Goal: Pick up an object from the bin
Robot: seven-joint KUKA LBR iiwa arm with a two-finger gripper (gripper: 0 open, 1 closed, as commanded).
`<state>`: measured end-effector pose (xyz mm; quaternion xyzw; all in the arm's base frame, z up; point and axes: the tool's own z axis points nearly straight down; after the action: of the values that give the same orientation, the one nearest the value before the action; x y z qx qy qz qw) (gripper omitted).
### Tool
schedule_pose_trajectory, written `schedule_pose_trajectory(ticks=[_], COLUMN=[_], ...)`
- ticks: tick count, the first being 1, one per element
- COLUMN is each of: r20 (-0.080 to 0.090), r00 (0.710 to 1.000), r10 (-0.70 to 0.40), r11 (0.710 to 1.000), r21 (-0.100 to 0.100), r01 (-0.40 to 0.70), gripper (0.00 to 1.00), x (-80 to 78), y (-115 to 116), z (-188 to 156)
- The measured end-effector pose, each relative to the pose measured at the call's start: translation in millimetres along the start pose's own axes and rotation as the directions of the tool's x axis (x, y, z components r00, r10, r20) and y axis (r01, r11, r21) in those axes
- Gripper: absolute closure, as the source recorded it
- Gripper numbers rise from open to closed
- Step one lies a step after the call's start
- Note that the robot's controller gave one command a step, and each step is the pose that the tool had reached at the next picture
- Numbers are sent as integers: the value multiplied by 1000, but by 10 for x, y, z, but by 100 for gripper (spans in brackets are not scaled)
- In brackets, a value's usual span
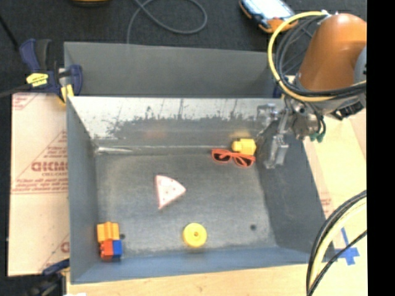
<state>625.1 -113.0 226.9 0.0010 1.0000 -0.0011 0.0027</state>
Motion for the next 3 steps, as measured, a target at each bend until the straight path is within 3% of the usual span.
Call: schedule_pose_trajectory(ticks=[1, 2, 3], r20=[2, -3, -1], r00=[996, 997, 970], r10=[91, 75, 244], r11=[996, 997, 970], r21=[-2, -1, -2], r01=[-91, -75, -244], gripper=[0, 0, 0], x=[-267, -229, -180], y=[370, 470, 635], z=[572, 728, 1060])
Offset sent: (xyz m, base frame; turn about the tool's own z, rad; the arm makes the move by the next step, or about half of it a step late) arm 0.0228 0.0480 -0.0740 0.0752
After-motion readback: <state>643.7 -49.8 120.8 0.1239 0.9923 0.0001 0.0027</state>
